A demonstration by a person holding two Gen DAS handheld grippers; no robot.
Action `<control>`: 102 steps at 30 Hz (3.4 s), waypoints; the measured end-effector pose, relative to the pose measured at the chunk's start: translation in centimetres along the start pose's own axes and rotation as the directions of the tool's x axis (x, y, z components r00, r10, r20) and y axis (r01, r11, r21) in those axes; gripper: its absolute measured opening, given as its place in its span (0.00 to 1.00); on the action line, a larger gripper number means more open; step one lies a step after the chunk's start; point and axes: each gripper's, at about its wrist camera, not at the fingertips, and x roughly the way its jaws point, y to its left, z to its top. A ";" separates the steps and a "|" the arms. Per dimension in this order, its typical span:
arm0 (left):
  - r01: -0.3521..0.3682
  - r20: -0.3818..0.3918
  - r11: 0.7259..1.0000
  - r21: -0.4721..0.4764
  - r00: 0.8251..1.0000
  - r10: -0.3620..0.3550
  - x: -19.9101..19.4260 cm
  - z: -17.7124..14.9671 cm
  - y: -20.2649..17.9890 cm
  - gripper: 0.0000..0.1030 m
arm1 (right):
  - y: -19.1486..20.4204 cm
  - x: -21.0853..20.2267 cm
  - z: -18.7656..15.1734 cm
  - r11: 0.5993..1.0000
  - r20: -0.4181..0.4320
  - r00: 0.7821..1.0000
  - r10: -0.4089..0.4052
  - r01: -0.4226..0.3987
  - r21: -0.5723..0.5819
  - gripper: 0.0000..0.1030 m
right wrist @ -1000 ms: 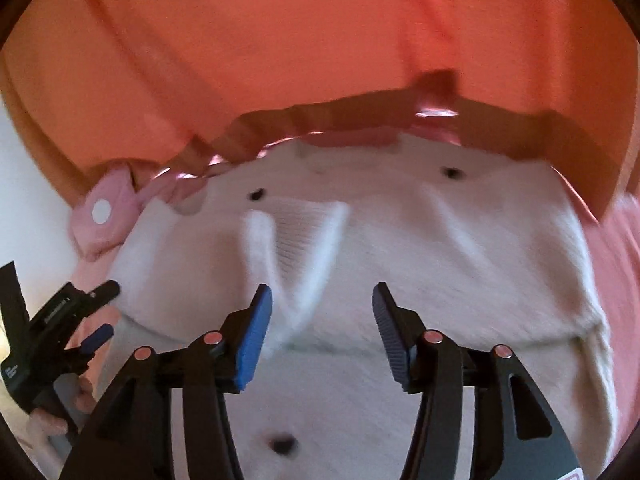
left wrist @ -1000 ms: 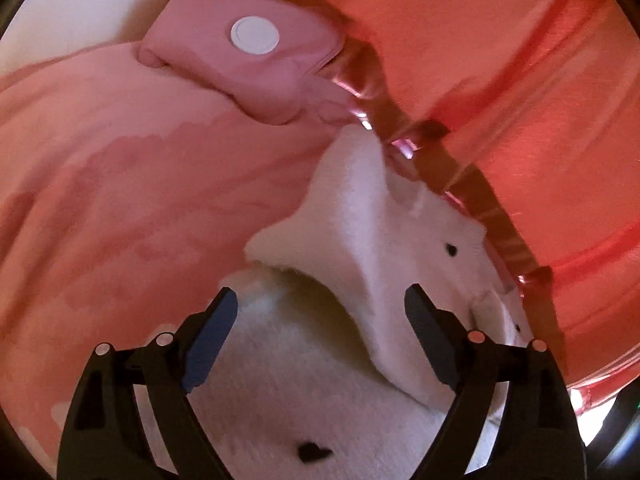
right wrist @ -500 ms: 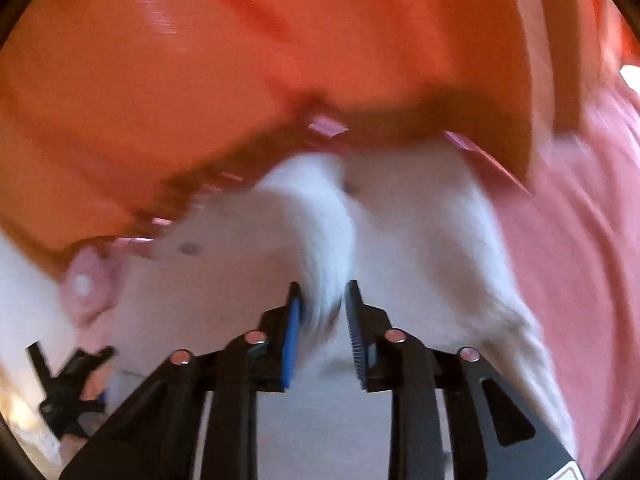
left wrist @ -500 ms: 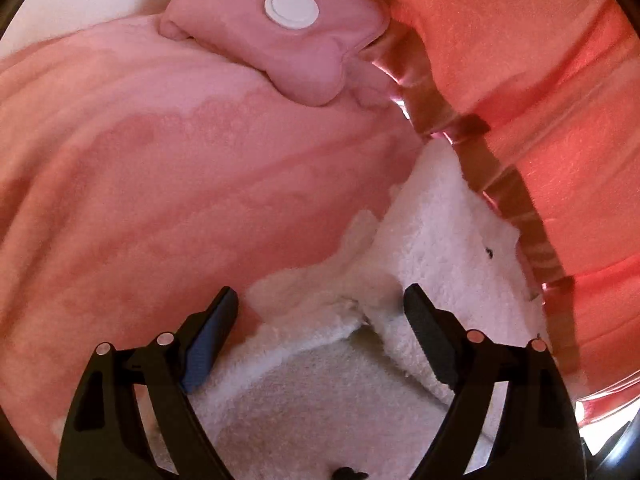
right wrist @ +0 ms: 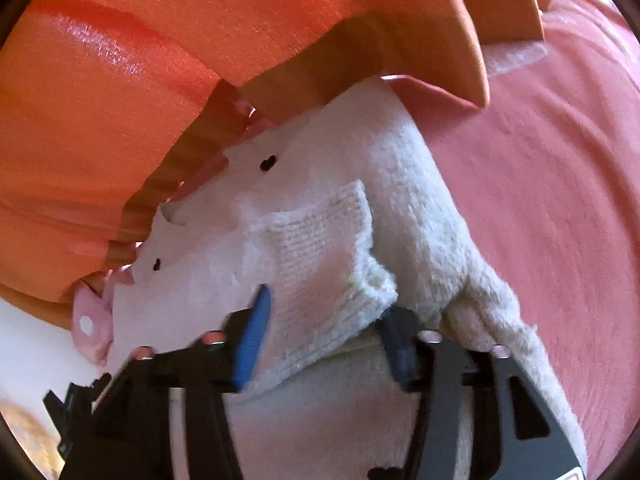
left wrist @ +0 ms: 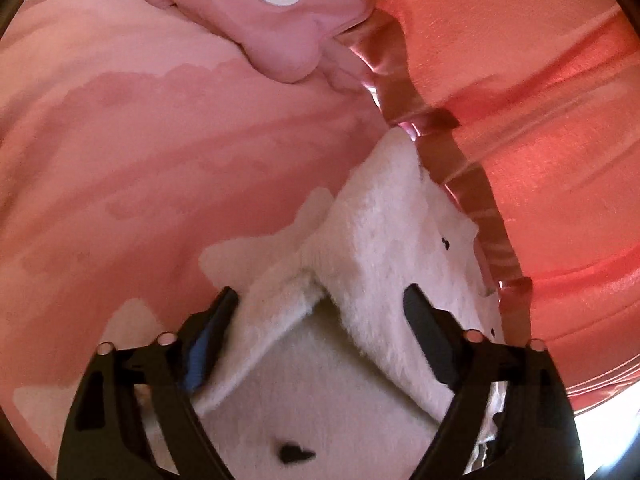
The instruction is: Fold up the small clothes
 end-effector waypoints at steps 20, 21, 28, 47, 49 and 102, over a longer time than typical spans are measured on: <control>-0.153 0.099 0.985 0.078 0.984 0.145 0.1 0.7 -0.2 0.29 | 2.5 -2.3 3.8 0.981 0.141 0.986 0.083 -0.056 -0.186 0.07; -0.163 0.101 0.983 0.089 0.983 0.153 0.1 0.7 -0.3 0.29 | 2.2 -1.5 3.7 0.982 0.125 0.991 0.054 -0.030 -0.186 0.07; -0.188 0.100 0.975 0.119 0.979 0.177 0.1 0.6 -0.9 0.29 | 0.7 -1.6 3.6 0.993 0.107 0.994 0.006 0.006 -0.114 0.07; -0.261 0.226 0.898 0.354 0.956 0.189 -2.5 -0.9 -6.2 0.37 | 6.2 2.3 -1.0 0.921 -0.036 0.999 0.005 -0.018 -0.388 0.07; -0.246 0.205 0.887 0.391 0.963 0.177 -2.2 -1.6 -6.9 0.40 | 2.6 1.6 0.9 0.962 -0.005 1.000 -0.026 0.023 -0.272 0.07; -0.137 -0.200 0.943 0.303 0.959 0.203 -13.0 -10.5 9.7 0.87 | -11.9 -19.3 -13.7 0.992 -0.049 0.990 -0.128 0.129 0.004 0.71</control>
